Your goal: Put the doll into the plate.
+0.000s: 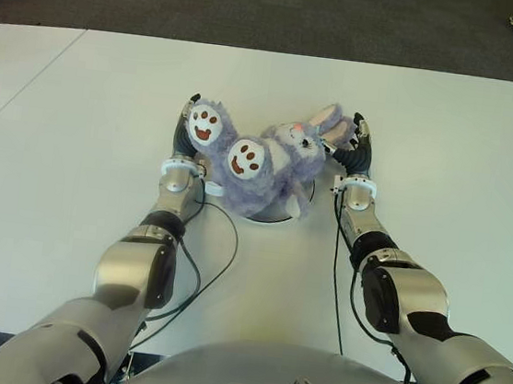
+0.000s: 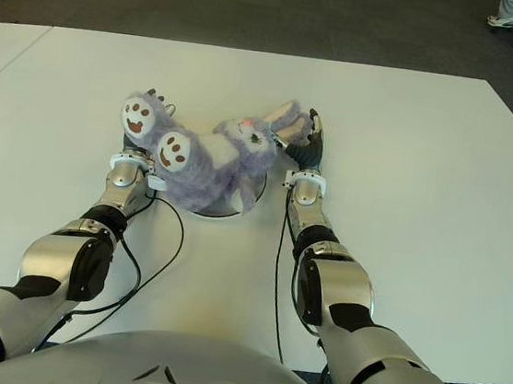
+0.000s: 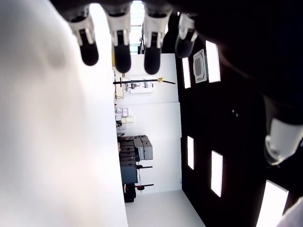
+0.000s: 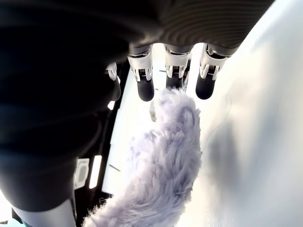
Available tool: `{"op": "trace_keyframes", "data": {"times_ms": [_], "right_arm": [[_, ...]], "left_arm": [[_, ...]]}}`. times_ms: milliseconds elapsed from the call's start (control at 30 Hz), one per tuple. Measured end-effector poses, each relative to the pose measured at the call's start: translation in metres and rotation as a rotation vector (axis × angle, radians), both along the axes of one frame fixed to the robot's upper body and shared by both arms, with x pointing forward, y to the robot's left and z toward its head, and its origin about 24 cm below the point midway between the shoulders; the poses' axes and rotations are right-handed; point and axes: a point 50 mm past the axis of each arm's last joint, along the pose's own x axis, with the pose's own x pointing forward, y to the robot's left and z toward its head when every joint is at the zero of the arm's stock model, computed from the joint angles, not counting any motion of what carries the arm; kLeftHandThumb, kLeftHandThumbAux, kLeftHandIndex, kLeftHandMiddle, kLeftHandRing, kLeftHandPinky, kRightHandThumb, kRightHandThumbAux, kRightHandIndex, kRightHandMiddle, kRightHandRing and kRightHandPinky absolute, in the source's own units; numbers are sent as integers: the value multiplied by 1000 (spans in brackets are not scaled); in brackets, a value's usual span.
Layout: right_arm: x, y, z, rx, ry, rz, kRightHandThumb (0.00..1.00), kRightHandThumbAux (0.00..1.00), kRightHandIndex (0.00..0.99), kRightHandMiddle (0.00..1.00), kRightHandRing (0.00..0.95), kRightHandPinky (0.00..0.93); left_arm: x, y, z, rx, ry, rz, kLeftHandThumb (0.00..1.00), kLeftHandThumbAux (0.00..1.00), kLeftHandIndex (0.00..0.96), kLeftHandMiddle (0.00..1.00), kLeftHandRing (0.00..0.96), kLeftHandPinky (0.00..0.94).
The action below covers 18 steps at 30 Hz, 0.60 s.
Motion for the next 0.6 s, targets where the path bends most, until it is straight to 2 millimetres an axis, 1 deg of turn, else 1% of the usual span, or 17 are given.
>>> {"op": "trace_keyframes", "data": {"times_ms": [267, 500, 600], "right_arm": [[0, -3, 0, 84, -1, 18, 0, 829, 35, 50, 46, 71], [-1, -3, 0, 109, -8, 12, 0, 816, 44, 52, 51, 75], [-1, -3, 0, 114, -11, 10, 0, 815, 47, 53, 54, 78]], "left_arm": [[0, 0, 0, 2, 0, -1, 0, 497, 67, 135, 118, 92], [0, 0, 0, 3, 0, -1, 0, 505, 77, 142, 124, 107], [0, 0, 0, 3, 0, 0, 0, 483, 76, 135, 120, 98]]}}
